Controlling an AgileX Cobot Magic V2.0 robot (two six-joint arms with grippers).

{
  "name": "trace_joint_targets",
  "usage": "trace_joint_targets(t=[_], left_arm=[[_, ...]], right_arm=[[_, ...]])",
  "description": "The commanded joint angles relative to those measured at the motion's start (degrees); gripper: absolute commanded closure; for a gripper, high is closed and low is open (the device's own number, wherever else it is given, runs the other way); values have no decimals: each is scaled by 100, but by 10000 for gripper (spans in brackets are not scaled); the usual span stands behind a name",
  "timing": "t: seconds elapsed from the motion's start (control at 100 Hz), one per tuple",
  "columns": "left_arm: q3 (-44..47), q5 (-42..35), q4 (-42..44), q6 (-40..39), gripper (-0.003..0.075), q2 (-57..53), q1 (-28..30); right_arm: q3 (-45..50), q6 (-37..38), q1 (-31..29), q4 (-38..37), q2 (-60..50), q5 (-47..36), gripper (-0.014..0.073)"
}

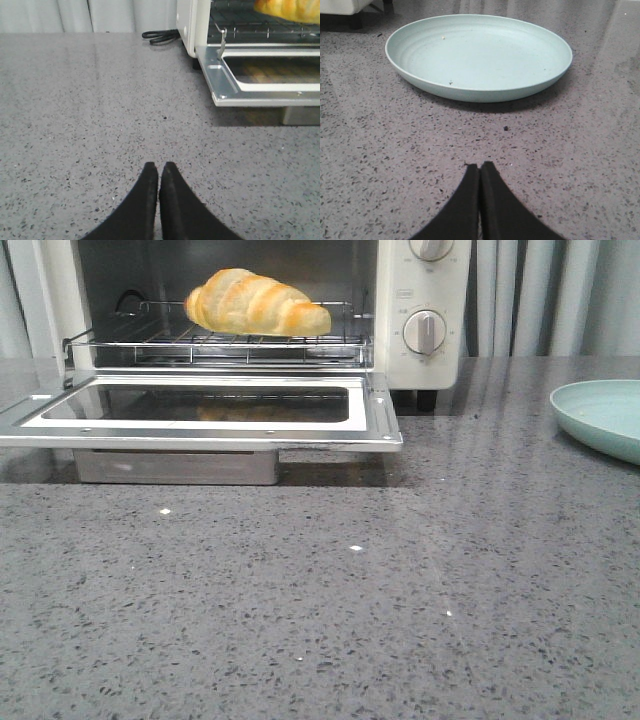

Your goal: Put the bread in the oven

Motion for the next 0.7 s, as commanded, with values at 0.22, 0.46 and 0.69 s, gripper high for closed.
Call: trace_joint_targets(t=[0.22, 0.46, 0.69], left_arm=[[127, -296, -68, 30, 741, -151, 19], [127, 24, -50, 53, 741, -151, 19], [127, 34, 14, 53, 741, -151, 19]], right_arm=[[156, 1, -47, 25, -118, -86, 662], [156, 1, -47, 25, -118, -86, 662], [156, 1, -47, 25, -118, -86, 662]])
